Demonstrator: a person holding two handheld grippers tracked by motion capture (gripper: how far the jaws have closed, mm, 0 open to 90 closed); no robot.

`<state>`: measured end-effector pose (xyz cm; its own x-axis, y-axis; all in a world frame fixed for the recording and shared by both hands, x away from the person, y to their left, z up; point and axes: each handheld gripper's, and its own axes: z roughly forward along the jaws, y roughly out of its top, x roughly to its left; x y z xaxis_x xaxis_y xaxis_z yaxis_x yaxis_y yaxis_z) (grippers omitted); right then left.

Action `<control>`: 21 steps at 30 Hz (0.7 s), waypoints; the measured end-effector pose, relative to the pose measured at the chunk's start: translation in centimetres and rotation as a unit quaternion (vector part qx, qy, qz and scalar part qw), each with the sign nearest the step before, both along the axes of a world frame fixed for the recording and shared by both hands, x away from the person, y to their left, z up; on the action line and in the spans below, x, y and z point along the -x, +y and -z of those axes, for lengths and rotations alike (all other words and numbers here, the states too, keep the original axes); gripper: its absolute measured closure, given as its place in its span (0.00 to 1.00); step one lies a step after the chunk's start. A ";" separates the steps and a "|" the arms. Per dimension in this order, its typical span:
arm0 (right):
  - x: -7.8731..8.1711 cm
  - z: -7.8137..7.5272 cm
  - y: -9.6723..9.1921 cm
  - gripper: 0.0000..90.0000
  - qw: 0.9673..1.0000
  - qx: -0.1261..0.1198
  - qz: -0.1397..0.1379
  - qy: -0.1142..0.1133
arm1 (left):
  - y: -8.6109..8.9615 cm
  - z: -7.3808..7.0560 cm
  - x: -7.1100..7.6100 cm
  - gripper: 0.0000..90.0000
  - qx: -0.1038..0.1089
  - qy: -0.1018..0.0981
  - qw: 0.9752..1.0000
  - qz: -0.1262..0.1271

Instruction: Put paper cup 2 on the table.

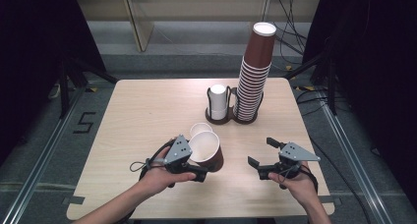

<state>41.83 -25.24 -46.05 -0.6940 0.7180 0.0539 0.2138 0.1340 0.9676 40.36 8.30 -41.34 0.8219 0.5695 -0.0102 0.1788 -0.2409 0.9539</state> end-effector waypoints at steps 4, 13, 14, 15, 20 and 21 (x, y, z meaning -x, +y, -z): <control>-0.3 0.2 -0.2 0.03 1.000 -0.015 0.007 0.002 | 1.0 0.2 0.4 0.14 -0.006 -0.001 1.000 -0.009; -0.4 0.8 -0.3 0.05 1.000 -0.004 0.025 0.007 | 3.7 0.5 0.5 0.14 -0.004 -0.002 0.999 -0.039; -0.4 0.8 -0.3 0.05 1.000 -0.002 0.025 0.011 | 4.0 0.6 0.5 0.14 -0.003 -0.002 0.999 -0.041; -0.5 0.9 -0.2 0.05 0.999 -0.004 0.033 -0.001 | 4.3 0.6 0.5 0.14 -0.004 -0.001 0.999 -0.044; -0.2 1.1 0.1 0.06 0.999 -0.015 0.029 0.029 | 5.5 0.7 0.6 0.14 -0.007 -0.001 0.998 -0.056; -0.3 1.1 -0.1 0.06 0.999 -0.010 0.025 0.025 | 5.7 0.8 0.7 0.14 -0.005 -0.002 0.998 -0.057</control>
